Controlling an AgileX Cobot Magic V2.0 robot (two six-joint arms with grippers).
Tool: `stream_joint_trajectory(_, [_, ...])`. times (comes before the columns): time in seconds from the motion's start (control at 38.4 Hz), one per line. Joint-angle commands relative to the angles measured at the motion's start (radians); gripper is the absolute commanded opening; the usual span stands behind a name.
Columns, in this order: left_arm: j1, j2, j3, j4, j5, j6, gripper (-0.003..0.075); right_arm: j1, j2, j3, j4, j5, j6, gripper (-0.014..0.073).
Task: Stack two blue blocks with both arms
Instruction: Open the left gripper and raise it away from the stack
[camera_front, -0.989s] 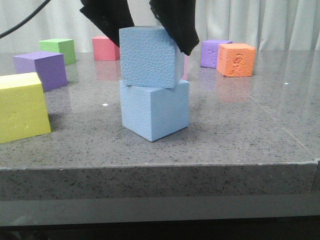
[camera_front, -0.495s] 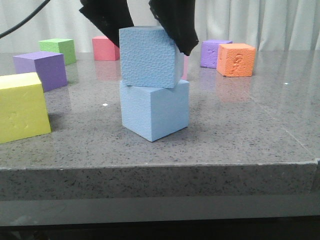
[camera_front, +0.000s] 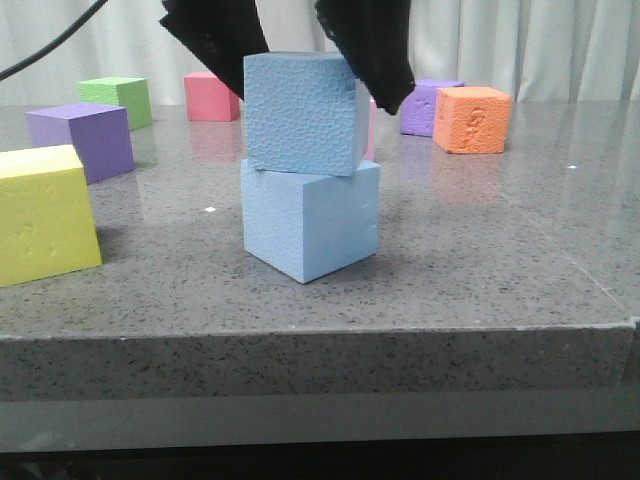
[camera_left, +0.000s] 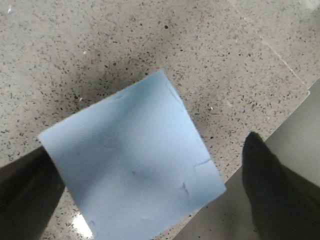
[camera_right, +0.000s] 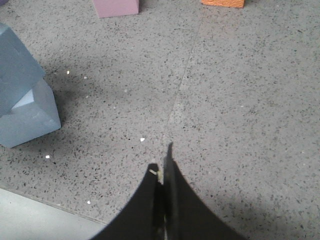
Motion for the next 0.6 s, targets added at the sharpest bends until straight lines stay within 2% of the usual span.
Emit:
stream_joint_trajectory(0.0, [-0.01,-0.041,-0.024,0.025,-0.021,-0.013,0.0689,-0.008,-0.01,-0.027,0.003,-0.059,-0.006,-0.0067])
stream_joint_trajectory(0.57, [-0.01,-0.044,-0.201,0.042,0.063,-0.013,0.0676,-0.008,-0.01,-0.027,0.003,-0.059,-0.006,-0.0067])
